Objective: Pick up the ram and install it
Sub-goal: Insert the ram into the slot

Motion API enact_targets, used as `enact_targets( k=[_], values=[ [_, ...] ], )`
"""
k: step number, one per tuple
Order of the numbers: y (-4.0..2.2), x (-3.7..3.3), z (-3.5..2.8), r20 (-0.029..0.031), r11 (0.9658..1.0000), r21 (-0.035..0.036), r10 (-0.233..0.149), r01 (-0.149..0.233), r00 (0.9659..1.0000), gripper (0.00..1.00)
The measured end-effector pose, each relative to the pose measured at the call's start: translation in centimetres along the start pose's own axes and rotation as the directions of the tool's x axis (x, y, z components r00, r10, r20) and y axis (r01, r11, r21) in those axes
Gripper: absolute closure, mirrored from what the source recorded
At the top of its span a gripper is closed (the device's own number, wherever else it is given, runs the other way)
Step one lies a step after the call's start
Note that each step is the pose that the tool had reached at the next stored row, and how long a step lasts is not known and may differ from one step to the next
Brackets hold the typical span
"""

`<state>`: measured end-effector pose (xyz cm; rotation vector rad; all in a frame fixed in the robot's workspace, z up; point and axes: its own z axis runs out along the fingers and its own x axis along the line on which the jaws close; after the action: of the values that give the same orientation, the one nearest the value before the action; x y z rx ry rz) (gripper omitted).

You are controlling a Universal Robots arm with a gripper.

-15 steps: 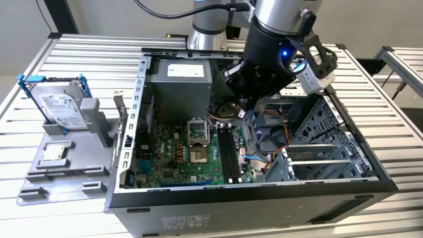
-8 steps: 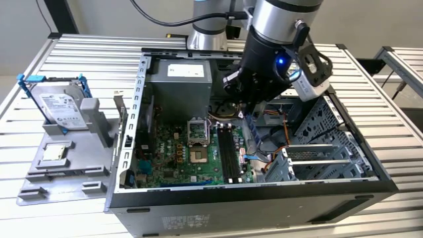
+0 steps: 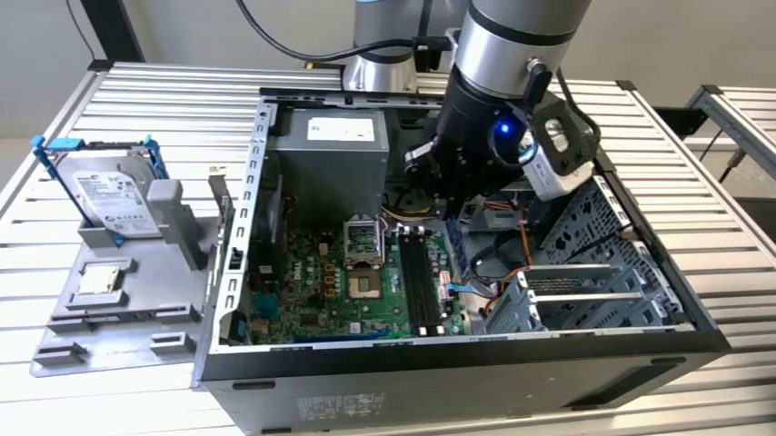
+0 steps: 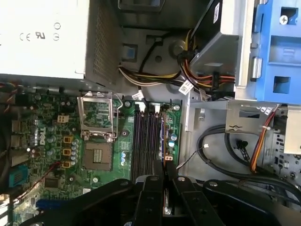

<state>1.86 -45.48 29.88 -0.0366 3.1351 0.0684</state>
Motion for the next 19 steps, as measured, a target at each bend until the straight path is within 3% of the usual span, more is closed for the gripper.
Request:
enact_targets(
  k=[6,19],
  values=[
    [-0.04,0.24,1.04,0.004,0.9982,0.0044,0.06,-0.06,0.9982,1.0],
    [-0.05,0.25,1.31,0.0024,0.9981,0.0078,0.061,-0.061,0.9981,1.0]
  ],
)
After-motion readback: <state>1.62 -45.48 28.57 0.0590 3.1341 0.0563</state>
